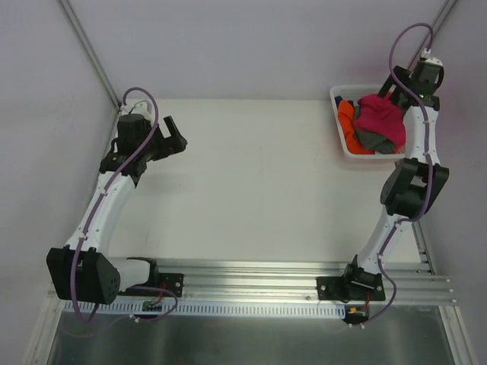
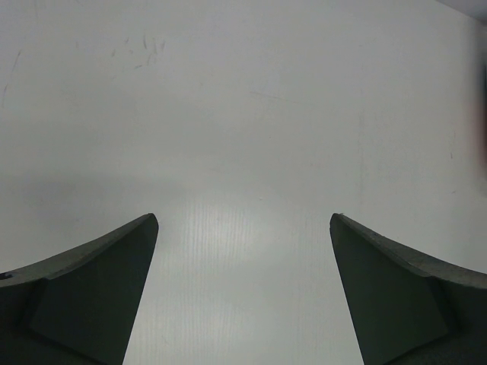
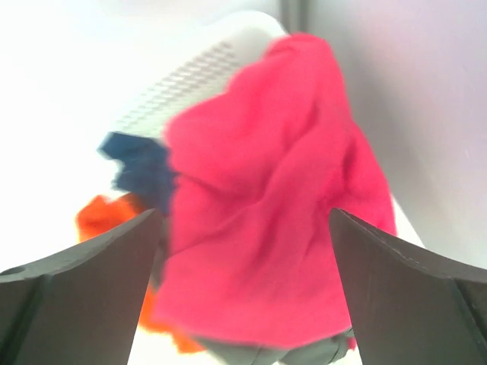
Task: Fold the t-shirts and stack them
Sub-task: Grab the tshirt from the pile
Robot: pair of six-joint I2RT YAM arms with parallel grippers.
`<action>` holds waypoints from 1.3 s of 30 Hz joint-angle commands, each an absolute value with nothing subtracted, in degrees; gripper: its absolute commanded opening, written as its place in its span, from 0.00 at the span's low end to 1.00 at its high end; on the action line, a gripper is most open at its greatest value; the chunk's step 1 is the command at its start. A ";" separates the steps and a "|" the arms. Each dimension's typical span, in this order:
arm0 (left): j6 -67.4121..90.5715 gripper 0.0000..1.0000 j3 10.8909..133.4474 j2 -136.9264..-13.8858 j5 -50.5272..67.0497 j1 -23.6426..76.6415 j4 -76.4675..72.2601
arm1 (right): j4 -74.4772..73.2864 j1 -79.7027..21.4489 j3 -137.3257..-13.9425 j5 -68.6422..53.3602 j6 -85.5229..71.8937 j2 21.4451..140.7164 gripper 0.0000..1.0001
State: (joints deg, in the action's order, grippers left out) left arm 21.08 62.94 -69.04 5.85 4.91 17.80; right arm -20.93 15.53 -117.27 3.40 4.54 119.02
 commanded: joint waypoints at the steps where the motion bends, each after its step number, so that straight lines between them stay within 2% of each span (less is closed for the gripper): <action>1: 26.44 0.99 65.48 -70.05 8.08 5.27 16.26 | -23.29 15.47 -117.87 -2.82 1.07 112.51 0.96; 4: 33.03 0.99 65.48 -70.05 10.11 5.19 15.38 | -28.02 14.33 -117.42 5.60 -2.00 109.43 0.96; 6: 36.46 0.99 65.04 -69.87 9.67 5.10 15.29 | -28.31 14.15 -114.63 5.20 -5.44 106.89 0.96; 8: 39.28 0.99 63.73 -69.17 9.67 5.01 13.54 | -23.23 14.15 -104.75 2.65 -7.11 100.75 0.96; 9: 39.90 0.99 63.02 -69.17 9.75 4.92 12.40 | -15.81 14.15 -101.02 0.55 -7.03 98.63 0.96; 11: 40.43 0.99 62.93 -69.34 10.02 4.57 12.22 | -12.75 13.89 -98.36 1.57 -5.29 96.15 0.96; 15: 39.82 0.99 62.76 -68.82 10.72 4.22 12.13 | -27.22 13.54 -111.60 1.94 -0.37 100.89 0.96; 18: 39.46 0.99 60.57 -67.51 10.02 4.13 11.34 | -24.09 12.74 -109.34 4.13 1.59 99.84 0.96; 23: 38.50 0.99 59.77 -67.33 10.81 3.87 11.07 | -21.72 12.74 -106.53 -1.56 1.85 98.79 0.96; 26: 37.53 0.99 59.68 -67.15 10.55 3.78 11.16 | -24.25 12.74 -108.02 -1.76 1.67 99.49 0.96; 30: 35.52 0.99 60.99 -67.41 11.42 3.25 11.16 | -19.69 12.74 -103.19 -1.58 0.88 97.39 0.96; 35: 33.14 0.99 61.61 -67.50 12.65 2.90 11.07 | -20.92 12.57 -105.11 -2.72 0.17 98.17 0.96; 39: 31.56 0.99 61.09 -67.50 14.32 2.72 11.07 | -23.46 12.30 -109.93 5.32 3.15 100.63 0.96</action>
